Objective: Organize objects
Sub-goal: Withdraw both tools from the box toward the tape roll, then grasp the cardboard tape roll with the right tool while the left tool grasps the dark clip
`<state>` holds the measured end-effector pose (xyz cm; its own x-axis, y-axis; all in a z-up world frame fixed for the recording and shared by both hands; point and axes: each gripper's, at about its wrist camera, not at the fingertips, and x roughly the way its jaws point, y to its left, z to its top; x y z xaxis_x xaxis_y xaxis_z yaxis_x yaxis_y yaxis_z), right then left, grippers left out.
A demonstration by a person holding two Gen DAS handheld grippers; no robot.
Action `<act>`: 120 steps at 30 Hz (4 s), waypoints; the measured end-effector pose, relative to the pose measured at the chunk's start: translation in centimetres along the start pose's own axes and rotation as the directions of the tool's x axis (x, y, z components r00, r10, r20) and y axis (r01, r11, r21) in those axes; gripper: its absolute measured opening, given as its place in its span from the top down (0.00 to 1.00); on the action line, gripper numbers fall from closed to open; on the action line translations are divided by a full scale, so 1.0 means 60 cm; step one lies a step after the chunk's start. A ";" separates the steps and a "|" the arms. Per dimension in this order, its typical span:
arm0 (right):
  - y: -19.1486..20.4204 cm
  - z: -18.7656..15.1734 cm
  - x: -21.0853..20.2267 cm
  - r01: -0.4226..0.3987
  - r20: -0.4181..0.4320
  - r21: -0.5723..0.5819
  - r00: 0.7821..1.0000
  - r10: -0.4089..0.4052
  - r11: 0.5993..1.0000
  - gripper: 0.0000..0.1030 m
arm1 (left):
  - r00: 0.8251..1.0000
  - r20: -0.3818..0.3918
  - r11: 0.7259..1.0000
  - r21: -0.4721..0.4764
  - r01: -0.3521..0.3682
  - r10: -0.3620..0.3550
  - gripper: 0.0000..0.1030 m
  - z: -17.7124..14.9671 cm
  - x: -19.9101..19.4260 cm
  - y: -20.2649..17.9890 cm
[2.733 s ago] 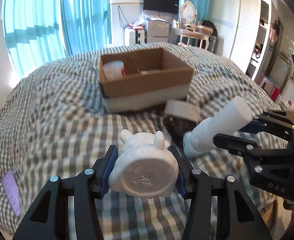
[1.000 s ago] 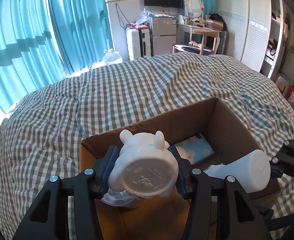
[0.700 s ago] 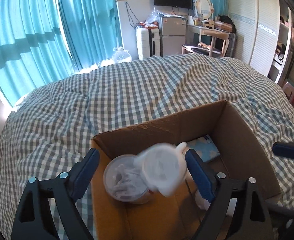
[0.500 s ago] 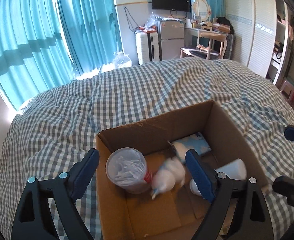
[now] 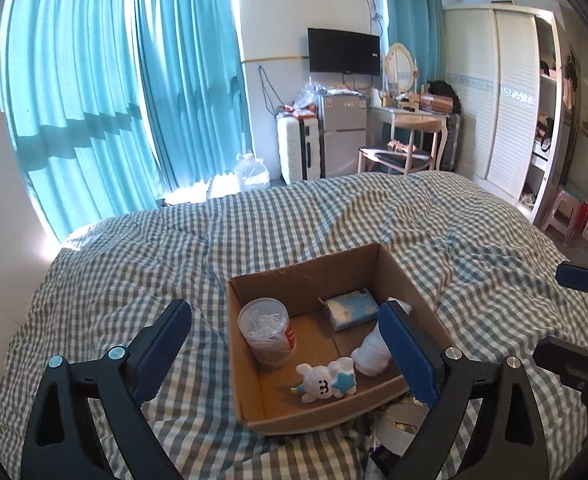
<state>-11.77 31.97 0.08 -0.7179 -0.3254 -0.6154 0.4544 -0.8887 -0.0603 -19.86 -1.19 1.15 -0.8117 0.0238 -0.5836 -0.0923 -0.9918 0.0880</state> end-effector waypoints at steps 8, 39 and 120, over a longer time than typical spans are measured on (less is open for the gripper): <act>0.027 -0.019 -0.062 0.006 0.032 -0.010 0.999 -0.006 1.000 0.26 | 0.997 0.070 1.000 -0.011 -0.029 0.029 0.02 -0.017 -0.090 0.003; 0.062 -0.175 0.007 0.030 -0.130 0.048 0.991 -0.023 0.998 0.21 | 0.992 -0.099 0.996 -0.035 -0.084 0.081 0.00 -0.231 -0.063 -0.012; -0.069 -0.186 0.082 0.159 -0.130 0.218 0.983 -0.132 0.963 0.24 | 0.921 -0.307 0.968 -0.005 0.250 -0.239 0.45 -0.221 0.094 -0.160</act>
<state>-11.32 37.66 -11.48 -0.6972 -0.1602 -0.6987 0.2085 -0.9779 0.0161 -15.89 6.77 -13.69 -0.5488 0.2206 -0.8064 -0.2891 -0.9551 -0.0645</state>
